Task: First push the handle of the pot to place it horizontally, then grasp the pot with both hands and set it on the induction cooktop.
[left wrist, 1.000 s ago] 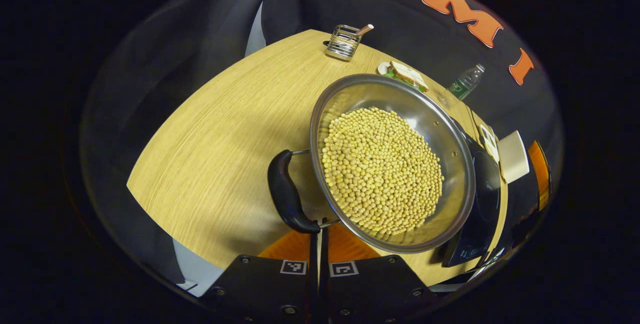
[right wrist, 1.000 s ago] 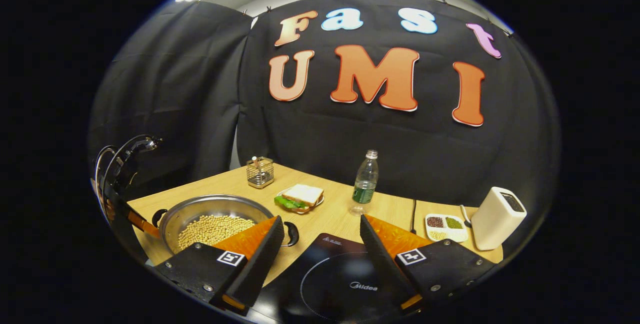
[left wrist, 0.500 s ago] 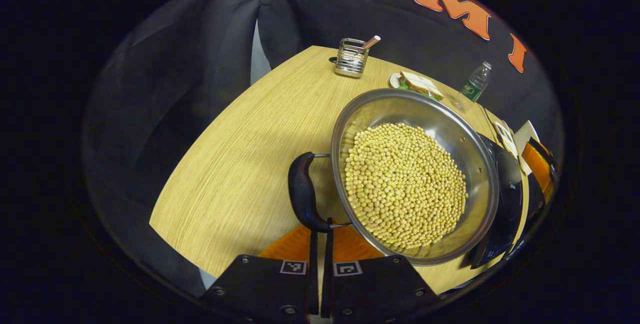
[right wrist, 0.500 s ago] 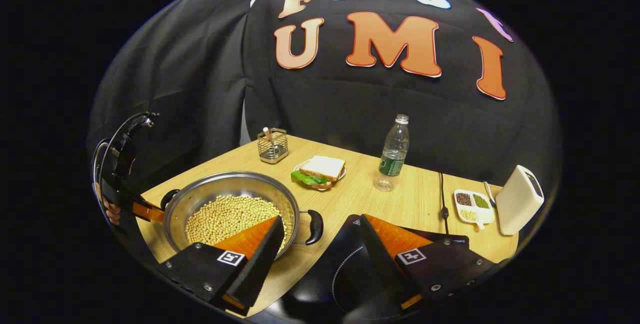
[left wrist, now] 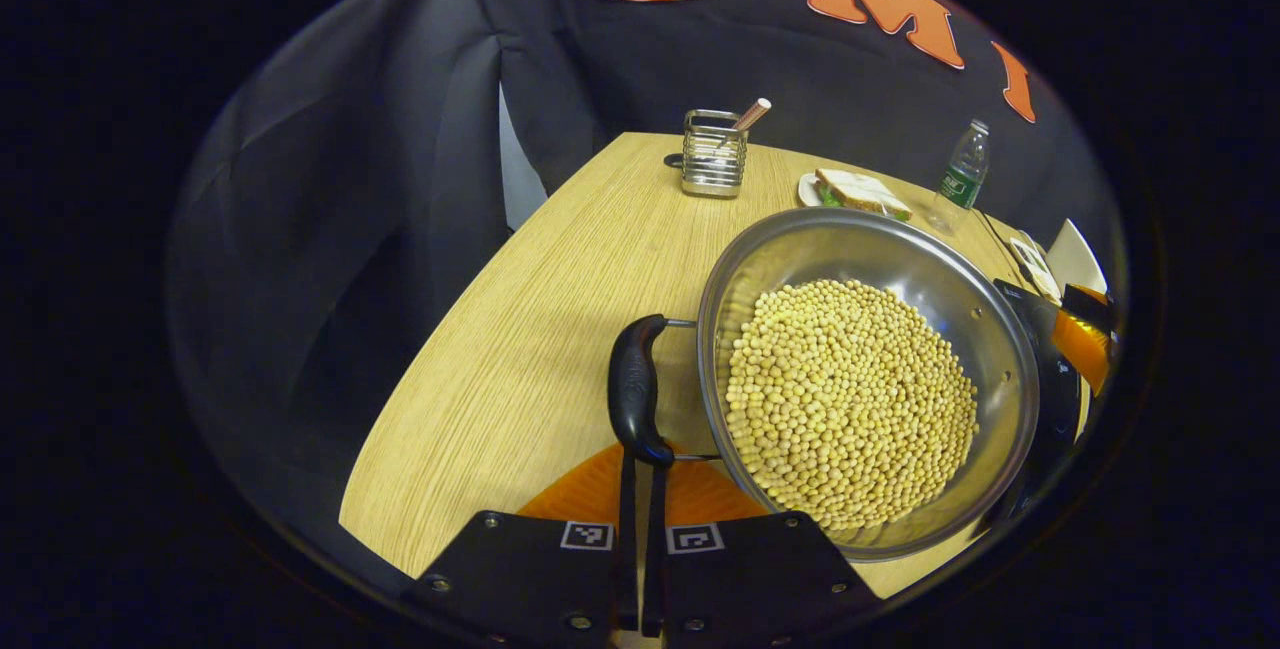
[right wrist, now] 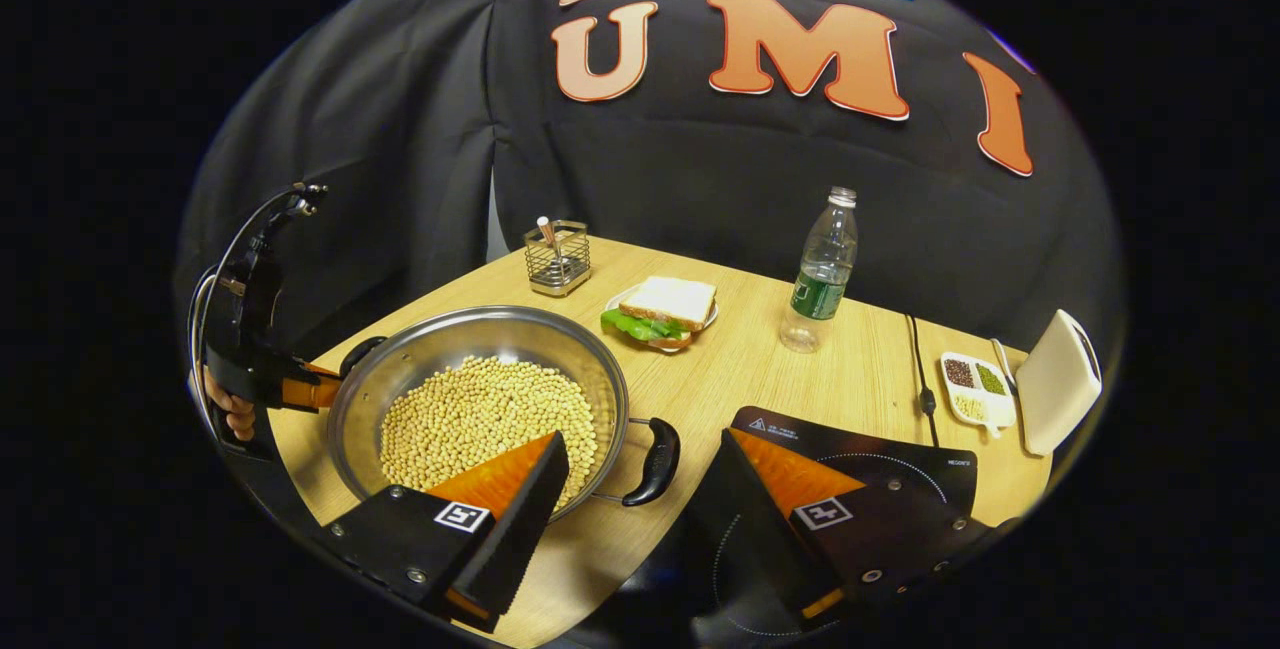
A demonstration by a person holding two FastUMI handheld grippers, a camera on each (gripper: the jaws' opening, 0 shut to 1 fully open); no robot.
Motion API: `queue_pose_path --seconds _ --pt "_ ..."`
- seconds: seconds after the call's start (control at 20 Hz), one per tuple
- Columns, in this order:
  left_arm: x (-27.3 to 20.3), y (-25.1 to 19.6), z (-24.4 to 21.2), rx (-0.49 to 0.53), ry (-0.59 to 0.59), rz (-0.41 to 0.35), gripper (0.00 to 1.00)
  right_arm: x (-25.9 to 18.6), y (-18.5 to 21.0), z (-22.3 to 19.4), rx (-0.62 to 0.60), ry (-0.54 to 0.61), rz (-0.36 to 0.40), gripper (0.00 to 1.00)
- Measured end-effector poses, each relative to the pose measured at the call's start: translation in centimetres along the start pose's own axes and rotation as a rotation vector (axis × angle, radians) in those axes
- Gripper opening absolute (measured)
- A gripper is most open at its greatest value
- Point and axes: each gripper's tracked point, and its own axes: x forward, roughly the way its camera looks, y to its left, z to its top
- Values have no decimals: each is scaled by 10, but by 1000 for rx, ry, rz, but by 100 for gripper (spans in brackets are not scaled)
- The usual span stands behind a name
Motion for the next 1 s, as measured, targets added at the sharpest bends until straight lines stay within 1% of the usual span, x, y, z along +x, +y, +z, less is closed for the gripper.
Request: queue_pose_path --seconds 0.1,0.15,0.4,0.5,0.6,0.75,0.8,0.85,0.9,1.0 --pt "12 0 3 15 -10 -9 4 5 6 -6 22 26 -2 95" --pt "17 2 5 15 -11 -9 2 5 8 -9 29 37 -5 95" --pt "22 10 22 63 -64 7 3 13 10 -15 44 59 -38 94" --pt "22 13 31 89 -90 17 2 16 13 -19 69 81 -40 94" --pt "17 13 38 94 -117 9 2 20 16 -21 90 99 -41 94" --pt "-6 20 45 99 -149 5 2 22 19 -22 112 105 -50 93" --pt "-9 21 51 98 -164 -1 7 22 22 -23 122 113 -51 92" --pt "-20 16 58 92 -186 -26 23 23 23 -26 128 121 -52 92" --pt "-30 14 69 81 -215 -47 31 25 23 -27 132 128 -59 92" --pt "-43 9 90 98 -269 -80 67 27 22 -29 128 137 -78 92"
